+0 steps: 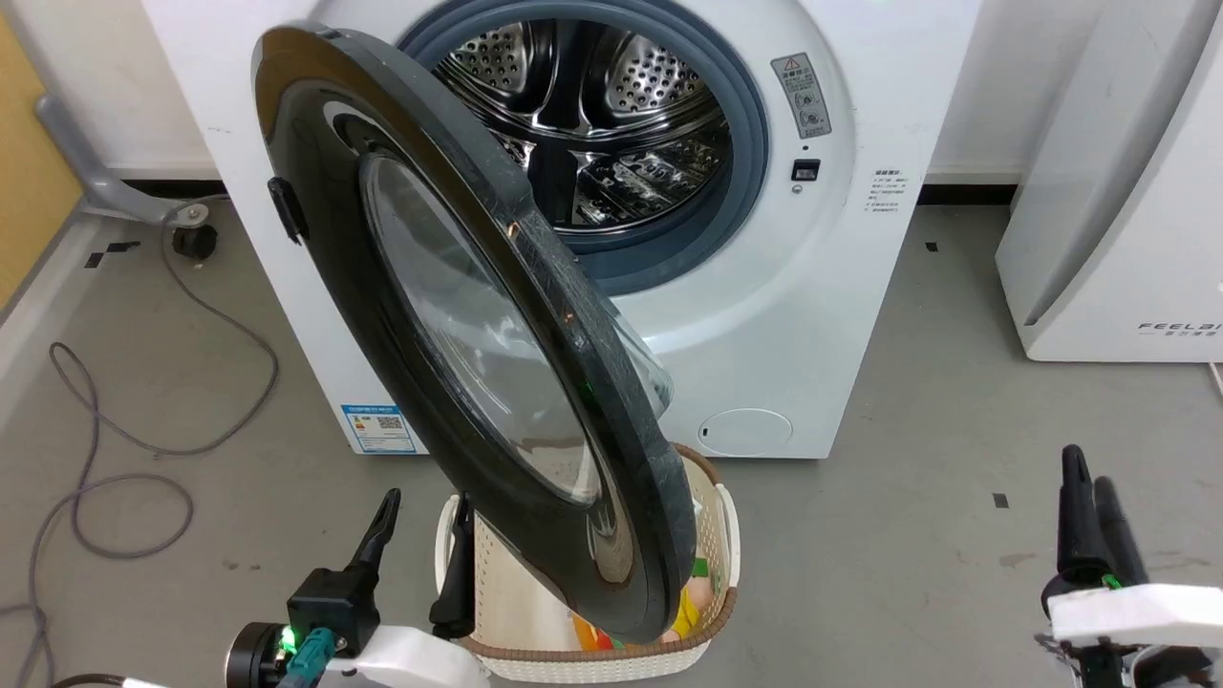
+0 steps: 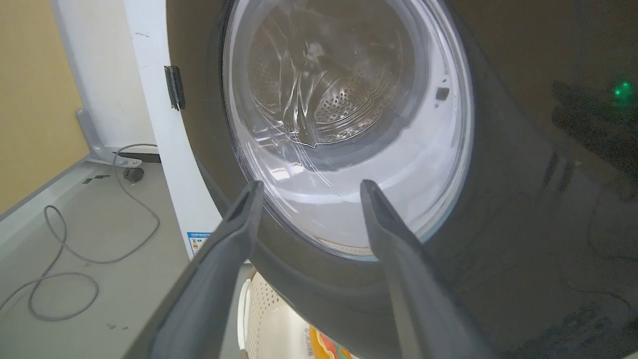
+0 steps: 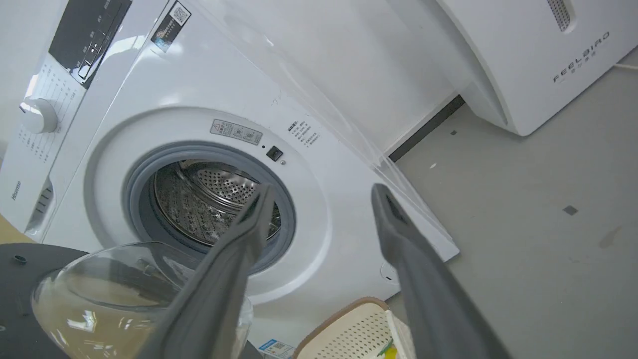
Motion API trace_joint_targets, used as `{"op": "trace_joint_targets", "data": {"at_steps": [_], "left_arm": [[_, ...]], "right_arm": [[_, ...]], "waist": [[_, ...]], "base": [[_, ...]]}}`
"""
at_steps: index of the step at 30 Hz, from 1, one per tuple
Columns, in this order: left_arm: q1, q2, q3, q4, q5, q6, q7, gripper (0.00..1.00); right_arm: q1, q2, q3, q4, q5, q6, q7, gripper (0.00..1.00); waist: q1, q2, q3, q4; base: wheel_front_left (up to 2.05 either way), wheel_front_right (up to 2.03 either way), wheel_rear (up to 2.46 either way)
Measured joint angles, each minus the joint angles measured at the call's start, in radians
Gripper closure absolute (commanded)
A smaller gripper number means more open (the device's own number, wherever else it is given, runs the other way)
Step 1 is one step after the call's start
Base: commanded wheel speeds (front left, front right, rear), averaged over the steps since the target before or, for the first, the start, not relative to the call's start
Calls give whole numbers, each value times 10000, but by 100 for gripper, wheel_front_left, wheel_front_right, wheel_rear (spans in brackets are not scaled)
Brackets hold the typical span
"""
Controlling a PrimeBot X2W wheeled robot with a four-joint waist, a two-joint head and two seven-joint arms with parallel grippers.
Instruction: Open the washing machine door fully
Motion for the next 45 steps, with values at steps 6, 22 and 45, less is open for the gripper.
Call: {"op": "trace_joint_targets", "data": {"at_steps": [6, 22, 45], "left_arm": [[12, 0, 121, 8, 2, -23, 0, 0], [14, 2, 255, 27, 63, -25, 0, 0], [149, 0, 297, 169, -19, -38, 0, 100]], "right_arm": [[312, 171, -755, -1011, -4819, 0, -123, 0], [1756, 794, 111, -2656, -9258, 2, -127, 0], [1730, 794, 305, -1971, -8878, 2, -125, 0]], "waist": [[0, 0, -29, -63], [2, 0, -21, -25], [1, 0, -30, -42]], "base": [[0, 0, 0], [0, 0, 0], [0, 0, 0]]}}
